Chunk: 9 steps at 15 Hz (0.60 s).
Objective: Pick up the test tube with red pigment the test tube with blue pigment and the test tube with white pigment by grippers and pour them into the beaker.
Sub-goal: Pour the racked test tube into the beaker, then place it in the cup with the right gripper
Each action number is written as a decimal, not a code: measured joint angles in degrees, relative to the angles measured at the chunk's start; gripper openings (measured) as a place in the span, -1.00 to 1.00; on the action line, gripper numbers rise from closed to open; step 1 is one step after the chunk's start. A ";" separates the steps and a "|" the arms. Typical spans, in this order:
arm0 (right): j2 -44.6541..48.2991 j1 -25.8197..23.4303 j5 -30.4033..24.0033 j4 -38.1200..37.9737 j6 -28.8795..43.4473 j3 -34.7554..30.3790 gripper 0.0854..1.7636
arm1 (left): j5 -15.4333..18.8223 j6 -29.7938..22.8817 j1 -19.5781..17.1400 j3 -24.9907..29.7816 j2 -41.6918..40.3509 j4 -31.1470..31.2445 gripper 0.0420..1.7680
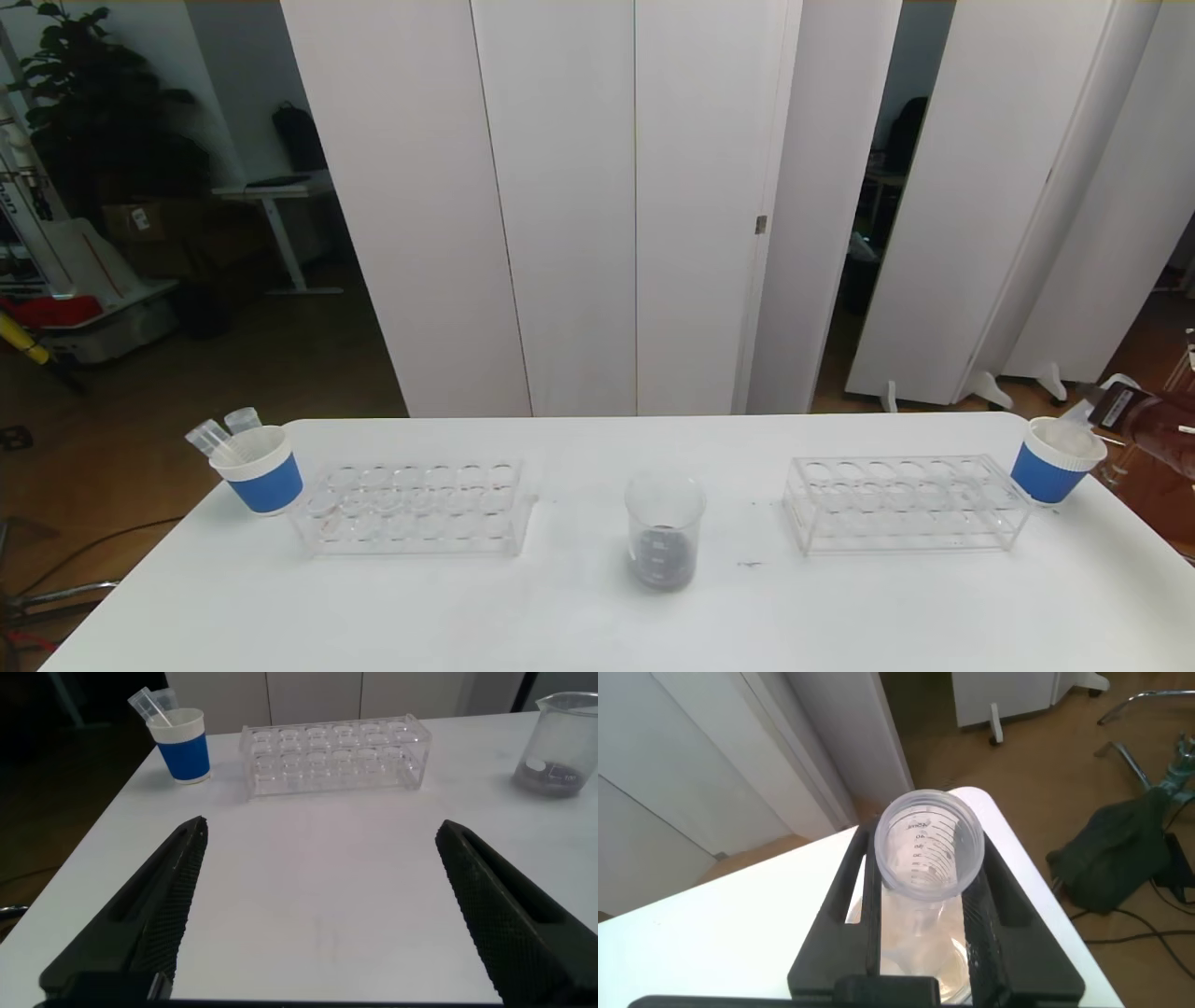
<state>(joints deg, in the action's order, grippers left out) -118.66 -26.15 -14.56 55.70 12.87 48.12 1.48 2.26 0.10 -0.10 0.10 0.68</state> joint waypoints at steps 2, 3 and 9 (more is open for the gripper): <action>-0.57 -0.15 -0.02 0.00 0.00 -0.16 -0.42 | 0.01 0.02 0.00 0.00 0.00 0.02 0.97; -0.72 -0.30 -0.07 -0.07 0.00 -0.22 -0.42 | 0.01 0.02 0.00 0.00 0.00 0.02 0.97; -0.88 -0.44 -0.11 0.00 -0.01 -0.52 -0.42 | 0.01 0.02 0.00 0.00 0.00 0.02 0.97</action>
<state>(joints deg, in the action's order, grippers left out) -119.54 -26.59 -14.67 55.70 12.86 47.59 1.49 2.28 0.10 -0.10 0.10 0.71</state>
